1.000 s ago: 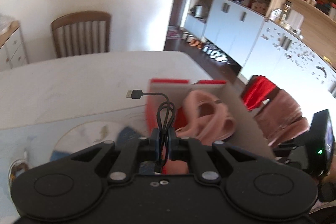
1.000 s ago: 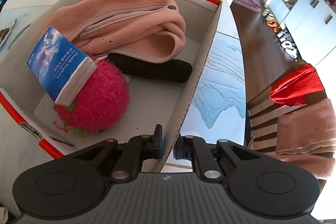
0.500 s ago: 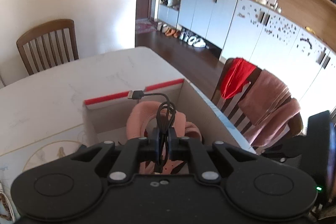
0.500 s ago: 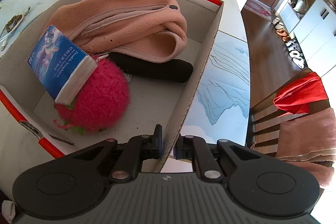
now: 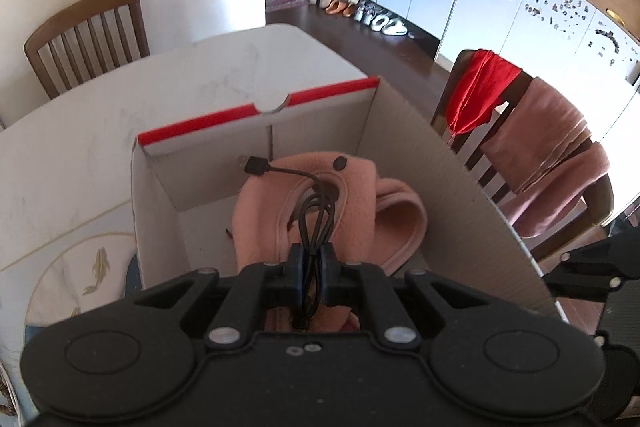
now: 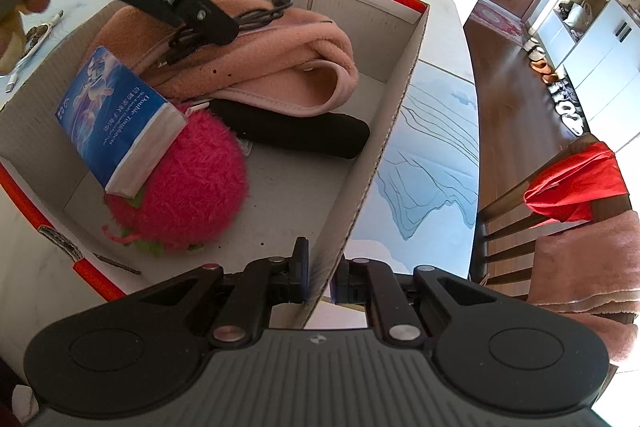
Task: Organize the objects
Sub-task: 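Lower the cable onto the pink towel and open the left gripper, then return the left gripper to the pile and grasp the brown beaded bracelet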
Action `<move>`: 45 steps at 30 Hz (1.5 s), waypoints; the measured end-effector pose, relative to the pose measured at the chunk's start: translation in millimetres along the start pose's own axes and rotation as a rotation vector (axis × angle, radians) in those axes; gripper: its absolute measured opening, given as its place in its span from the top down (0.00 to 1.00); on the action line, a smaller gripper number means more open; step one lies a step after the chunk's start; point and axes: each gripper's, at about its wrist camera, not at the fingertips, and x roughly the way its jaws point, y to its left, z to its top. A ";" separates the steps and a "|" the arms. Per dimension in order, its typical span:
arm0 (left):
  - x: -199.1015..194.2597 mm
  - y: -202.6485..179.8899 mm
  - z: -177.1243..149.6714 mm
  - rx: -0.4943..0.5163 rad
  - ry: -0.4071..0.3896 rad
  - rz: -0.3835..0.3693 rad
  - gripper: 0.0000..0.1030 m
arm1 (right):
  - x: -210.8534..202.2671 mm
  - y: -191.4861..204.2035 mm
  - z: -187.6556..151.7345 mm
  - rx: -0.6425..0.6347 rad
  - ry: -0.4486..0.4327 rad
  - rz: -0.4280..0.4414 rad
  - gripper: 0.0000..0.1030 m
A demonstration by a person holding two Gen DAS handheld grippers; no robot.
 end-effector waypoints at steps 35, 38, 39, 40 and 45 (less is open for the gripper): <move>-82.0 46.2 -23.5 -0.098 -0.147 0.031 0.38 | 4.0 4.9 2.5 0.068 0.043 -0.037 0.91; -89.0 59.4 -31.1 -0.125 -0.153 0.047 0.35 | 3.9 5.8 3.9 0.080 0.047 -0.045 0.91; -90.6 63.4 -33.6 -0.132 -0.154 0.052 0.32 | 4.0 5.6 4.2 0.085 0.049 -0.048 0.91; -92.3 67.1 -36.5 -0.138 -0.157 0.060 0.30 | 4.0 5.5 4.4 0.092 0.051 -0.050 0.91; -99.5 83.2 -50.9 -0.150 -0.159 0.090 0.22 | 2.7 2.6 6.1 0.153 0.058 -0.051 0.91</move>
